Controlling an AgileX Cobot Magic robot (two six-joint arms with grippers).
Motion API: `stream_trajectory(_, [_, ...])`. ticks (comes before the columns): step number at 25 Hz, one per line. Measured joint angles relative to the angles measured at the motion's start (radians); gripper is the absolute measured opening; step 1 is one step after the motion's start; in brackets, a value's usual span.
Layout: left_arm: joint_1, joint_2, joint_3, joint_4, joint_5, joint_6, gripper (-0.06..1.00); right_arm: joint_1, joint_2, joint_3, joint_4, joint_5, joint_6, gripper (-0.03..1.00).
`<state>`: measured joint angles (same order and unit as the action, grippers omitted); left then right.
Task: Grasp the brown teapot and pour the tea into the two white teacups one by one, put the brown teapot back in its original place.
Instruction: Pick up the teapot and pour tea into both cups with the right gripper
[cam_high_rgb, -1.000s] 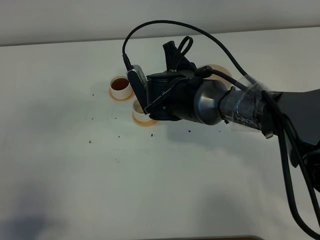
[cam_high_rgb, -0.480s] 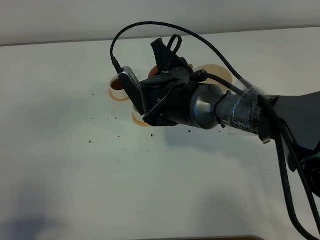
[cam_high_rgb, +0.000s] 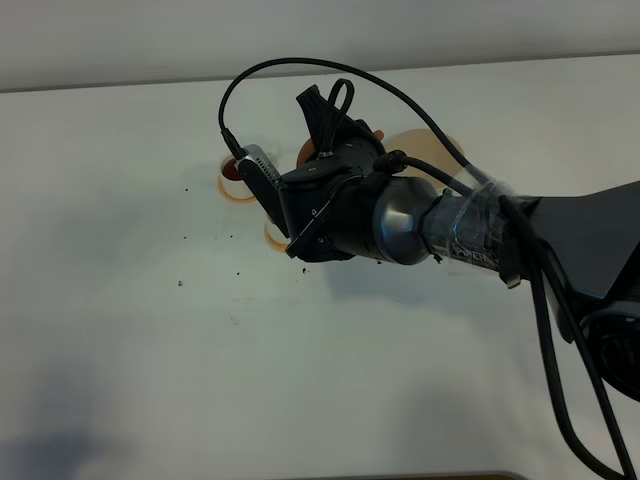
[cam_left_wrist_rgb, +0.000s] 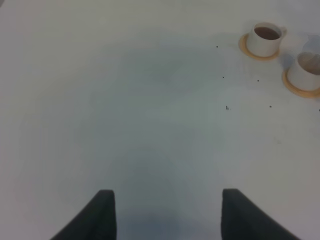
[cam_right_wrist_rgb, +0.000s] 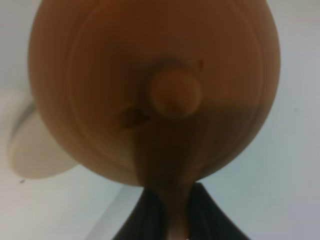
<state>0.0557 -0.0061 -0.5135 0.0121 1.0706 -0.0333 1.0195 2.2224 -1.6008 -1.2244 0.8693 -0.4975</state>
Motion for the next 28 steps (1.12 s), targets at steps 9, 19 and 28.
stream_trajectory(9, [0.000,0.000,0.000,0.000,0.000,0.000,0.47,0.000,0.003,0.000,-0.064,-0.001,-0.018,0.09])
stream_trajectory(19, [0.000,0.000,0.000,0.000,0.000,0.000,0.47,0.000,0.003,0.000,-0.079,-0.002,-0.083,0.09])
stream_trajectory(28, [0.000,0.000,0.000,0.000,0.000,0.000,0.47,0.006,0.003,0.000,-0.118,-0.039,-0.094,0.09])
